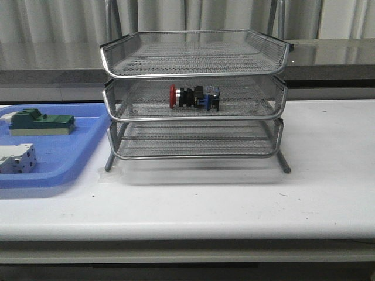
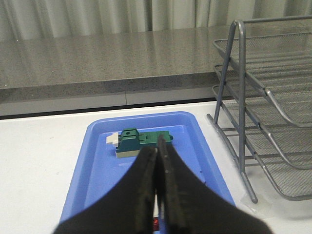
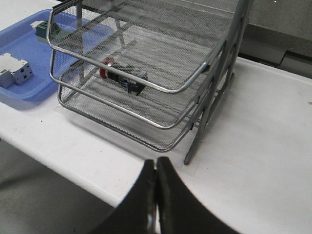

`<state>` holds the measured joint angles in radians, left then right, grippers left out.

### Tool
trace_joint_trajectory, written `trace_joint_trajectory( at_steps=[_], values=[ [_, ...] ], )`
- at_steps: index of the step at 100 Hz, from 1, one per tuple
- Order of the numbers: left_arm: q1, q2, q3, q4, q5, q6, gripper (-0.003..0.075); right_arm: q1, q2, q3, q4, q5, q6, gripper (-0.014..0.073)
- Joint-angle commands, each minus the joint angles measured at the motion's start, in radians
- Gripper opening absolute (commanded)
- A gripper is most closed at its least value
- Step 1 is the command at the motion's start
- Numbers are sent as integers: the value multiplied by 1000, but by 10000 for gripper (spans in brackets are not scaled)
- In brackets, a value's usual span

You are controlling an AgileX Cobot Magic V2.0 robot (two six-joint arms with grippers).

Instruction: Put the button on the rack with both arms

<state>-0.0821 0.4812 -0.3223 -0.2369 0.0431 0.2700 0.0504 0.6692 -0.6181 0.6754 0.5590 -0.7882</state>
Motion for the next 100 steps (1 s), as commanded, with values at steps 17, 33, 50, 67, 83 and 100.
trace_joint_trajectory(
  at_steps=[17,33,50,67,83,100],
  values=[
    [4,7,-27,-9,-78,-11,-20,-9,-5,-24,19,-37,2,-60],
    [4,7,-27,-9,-78,-11,-20,-9,-5,-24,19,-37,2,-60],
    [4,7,-27,-9,-78,-11,-20,-9,-5,-24,19,-39,2,-60],
    [4,7,-27,-9,-78,-11,-20,-9,-5,-24,31,-39,2,-60],
    [4,7,-27,-9,-78,-11,-20,-9,-10,-24,13,-47,2,-60],
    [4,7,-27,-9,-78,-11,-20,-9,-53,-24,-72,-51,68,-60]
  ],
)
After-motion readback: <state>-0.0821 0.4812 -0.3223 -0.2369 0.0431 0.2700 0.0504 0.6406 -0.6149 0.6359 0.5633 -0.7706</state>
